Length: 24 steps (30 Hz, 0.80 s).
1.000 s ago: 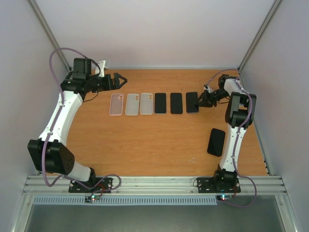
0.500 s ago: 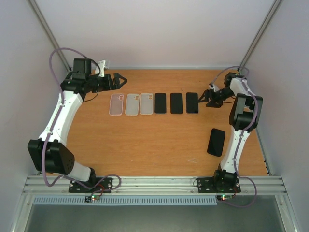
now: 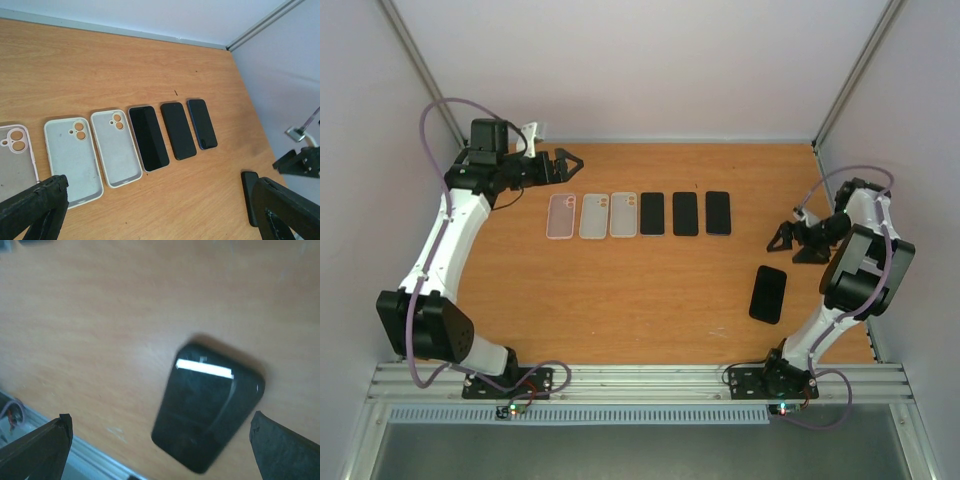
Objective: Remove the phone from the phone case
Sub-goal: Place the phone at the center of the board, then pick up the phone at the center of the board.
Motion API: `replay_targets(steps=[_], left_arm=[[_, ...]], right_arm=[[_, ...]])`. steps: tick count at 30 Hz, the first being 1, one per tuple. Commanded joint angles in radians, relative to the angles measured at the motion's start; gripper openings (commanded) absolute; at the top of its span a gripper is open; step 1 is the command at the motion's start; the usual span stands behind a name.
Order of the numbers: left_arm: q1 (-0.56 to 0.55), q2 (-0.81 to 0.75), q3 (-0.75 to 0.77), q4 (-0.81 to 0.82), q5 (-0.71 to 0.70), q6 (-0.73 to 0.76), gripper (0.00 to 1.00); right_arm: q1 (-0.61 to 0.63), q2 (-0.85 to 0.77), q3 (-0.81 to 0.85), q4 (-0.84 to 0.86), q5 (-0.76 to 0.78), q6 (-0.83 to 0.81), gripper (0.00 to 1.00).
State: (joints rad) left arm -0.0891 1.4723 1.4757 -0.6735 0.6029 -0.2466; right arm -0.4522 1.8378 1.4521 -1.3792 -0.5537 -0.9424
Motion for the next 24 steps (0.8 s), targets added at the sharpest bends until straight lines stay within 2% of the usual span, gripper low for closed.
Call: replay_targets(steps=[1, 4, 16, 24], left_arm=[[0.002, -0.007, -0.004, 0.065, 0.022, -0.02, 0.99], [0.002, -0.011, -0.003, 0.062, 0.017, -0.019, 0.99], [0.002, -0.03, -0.024, 0.066, 0.008, -0.014, 0.99], [0.001, -0.026, -0.023, 0.068, 0.008, -0.018, 0.99]], right_arm=[[-0.006, -0.044, -0.107, -0.034, 0.134, -0.109, 0.99], [-0.008, -0.041, -0.145, -0.005, 0.167, -0.105, 0.98], [-0.003, 0.068, -0.178, 0.064, 0.128, -0.064, 0.99], [0.056, 0.086, -0.215, 0.122, 0.154, -0.049, 0.99]])
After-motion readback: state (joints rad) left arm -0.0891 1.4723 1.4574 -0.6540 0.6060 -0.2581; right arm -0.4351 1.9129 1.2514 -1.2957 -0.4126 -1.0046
